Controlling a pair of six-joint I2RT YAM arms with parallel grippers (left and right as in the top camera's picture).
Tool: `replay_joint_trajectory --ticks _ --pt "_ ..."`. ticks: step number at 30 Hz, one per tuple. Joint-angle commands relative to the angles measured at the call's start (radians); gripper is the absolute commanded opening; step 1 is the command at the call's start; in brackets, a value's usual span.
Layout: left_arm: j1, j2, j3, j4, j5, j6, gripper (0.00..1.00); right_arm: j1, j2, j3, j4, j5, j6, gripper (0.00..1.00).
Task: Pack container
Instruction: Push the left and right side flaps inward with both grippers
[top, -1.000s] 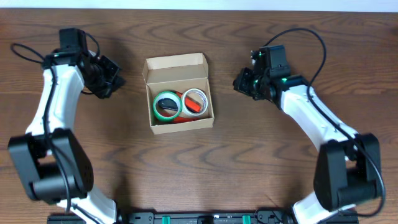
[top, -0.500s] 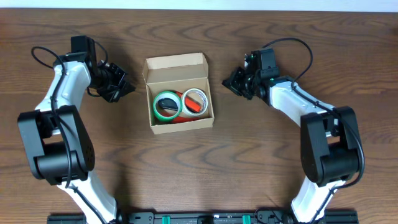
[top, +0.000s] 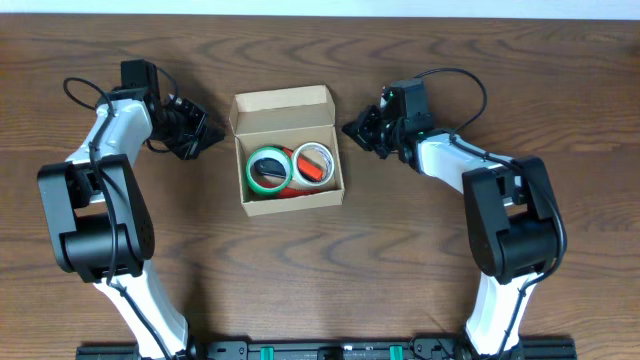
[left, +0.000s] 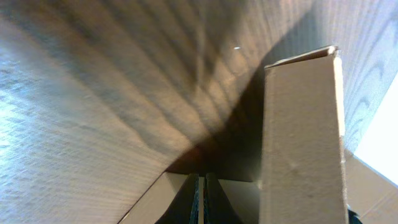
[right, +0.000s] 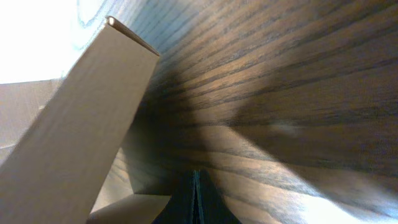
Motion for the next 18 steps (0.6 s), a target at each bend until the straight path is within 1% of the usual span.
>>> replay_joint_trajectory --ticks 1,8,12,18 --pt "-0.025 0.026 0.019 0.02 0.022 -0.036 0.06 0.013 0.034 0.025 0.023 -0.005 0.056 0.01" --pt "-0.054 0.061 0.019 0.035 0.021 -0.046 0.05 0.025 0.085 0.089 0.026 -0.011 0.066 0.01" --pt "-0.056 0.062 0.019 0.077 0.025 -0.05 0.05 0.032 0.092 0.104 0.06 0.0 0.062 0.01" --pt "-0.056 0.062 0.019 0.144 0.067 -0.053 0.06 0.044 0.106 0.104 0.108 0.018 0.042 0.01"
